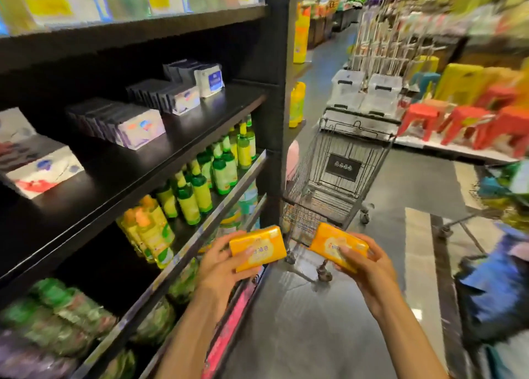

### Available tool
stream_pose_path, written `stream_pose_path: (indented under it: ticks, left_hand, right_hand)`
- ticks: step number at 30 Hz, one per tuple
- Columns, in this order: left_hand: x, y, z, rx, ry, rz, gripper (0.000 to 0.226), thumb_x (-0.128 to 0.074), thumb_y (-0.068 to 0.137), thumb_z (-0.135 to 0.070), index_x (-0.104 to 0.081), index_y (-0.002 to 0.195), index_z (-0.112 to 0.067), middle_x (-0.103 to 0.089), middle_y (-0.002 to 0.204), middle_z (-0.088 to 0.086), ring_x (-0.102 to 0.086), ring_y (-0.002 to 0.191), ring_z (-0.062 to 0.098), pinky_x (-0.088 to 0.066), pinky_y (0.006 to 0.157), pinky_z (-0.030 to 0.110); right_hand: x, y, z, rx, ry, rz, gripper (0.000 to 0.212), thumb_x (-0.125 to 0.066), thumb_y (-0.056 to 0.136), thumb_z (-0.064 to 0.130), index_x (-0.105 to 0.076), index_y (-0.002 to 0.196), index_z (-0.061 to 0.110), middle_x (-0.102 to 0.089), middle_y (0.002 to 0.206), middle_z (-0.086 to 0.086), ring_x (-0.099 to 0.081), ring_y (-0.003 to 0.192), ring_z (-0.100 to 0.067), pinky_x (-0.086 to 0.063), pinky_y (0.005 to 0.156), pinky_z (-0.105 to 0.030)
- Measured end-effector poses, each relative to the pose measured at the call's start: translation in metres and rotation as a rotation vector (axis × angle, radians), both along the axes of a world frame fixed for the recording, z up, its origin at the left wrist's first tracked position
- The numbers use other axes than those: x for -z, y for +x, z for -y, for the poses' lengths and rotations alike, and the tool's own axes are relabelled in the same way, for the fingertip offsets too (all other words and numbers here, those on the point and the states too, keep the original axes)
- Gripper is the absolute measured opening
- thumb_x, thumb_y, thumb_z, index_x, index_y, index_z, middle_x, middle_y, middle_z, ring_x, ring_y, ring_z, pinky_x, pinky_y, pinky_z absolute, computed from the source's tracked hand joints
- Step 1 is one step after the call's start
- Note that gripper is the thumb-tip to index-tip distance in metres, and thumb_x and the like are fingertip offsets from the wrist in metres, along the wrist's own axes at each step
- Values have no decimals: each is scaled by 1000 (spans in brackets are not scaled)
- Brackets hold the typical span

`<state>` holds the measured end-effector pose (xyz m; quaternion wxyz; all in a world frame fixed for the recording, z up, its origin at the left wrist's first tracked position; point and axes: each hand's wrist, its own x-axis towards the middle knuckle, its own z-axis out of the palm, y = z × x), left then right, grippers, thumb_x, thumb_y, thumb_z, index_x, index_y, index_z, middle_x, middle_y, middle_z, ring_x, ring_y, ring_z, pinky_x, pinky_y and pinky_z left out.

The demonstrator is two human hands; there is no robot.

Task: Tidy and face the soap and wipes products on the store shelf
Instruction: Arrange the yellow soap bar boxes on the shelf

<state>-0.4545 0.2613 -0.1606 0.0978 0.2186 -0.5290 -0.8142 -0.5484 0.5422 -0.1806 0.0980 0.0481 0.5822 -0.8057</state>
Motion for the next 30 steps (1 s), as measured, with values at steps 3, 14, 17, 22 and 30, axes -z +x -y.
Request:
stream_pose_path:
  ticks: [3, 14, 17, 22, 30]
  left_hand:
    - [7, -55, -25, 14, 32, 9, 38, -71, 86, 7, -67, 119, -10, -76, 108, 13, -77, 91, 32, -62, 80, 56]
    - [41, -246, -85, 105, 43, 66, 36, -73, 82, 1, -67, 116, -12, -74, 111, 13, -74, 98, 34, -65, 73, 46]
    - [56, -299, -87, 135, 41, 84, 43, -81, 79, -3, -67, 119, -10, -74, 113, 14, -74, 102, 35, -64, 75, 46]
    - [79, -401, -83, 164, 58, 123, 46, -86, 76, -9, -70, 119, -11, -71, 123, 21, -74, 106, 40, -62, 76, 46]
    - [108, -565, -87, 223, 114, 243, 37, -76, 86, 0, -68, 122, -8, -70, 127, 18, -73, 109, 37, -62, 73, 38]
  right_hand:
    - [4, -43, -29, 21, -30, 36, 67, -96, 60, 24, -71, 120, 10, -74, 110, -17, -73, 91, -32, -65, 66, -37]
    - [36, -201, -88, 75, 9, 112, 36, -76, 87, 2, -70, 122, 7, -74, 117, -22, -75, 97, -32, -66, 76, -39]
    - [43, -250, -90, 69, 23, 129, 39, -76, 87, 2, -68, 124, 7, -74, 116, -21, -76, 97, -32, -65, 75, -37]
    - [50, -340, -84, 75, 54, 153, 46, -79, 80, 9, -67, 125, 6, -74, 116, -22, -75, 98, -32, -64, 76, -38]
    - [70, -488, -85, 124, 143, 242, 43, -80, 84, 5, -67, 126, 4, -69, 121, -29, -71, 99, -36, -55, 95, -61]
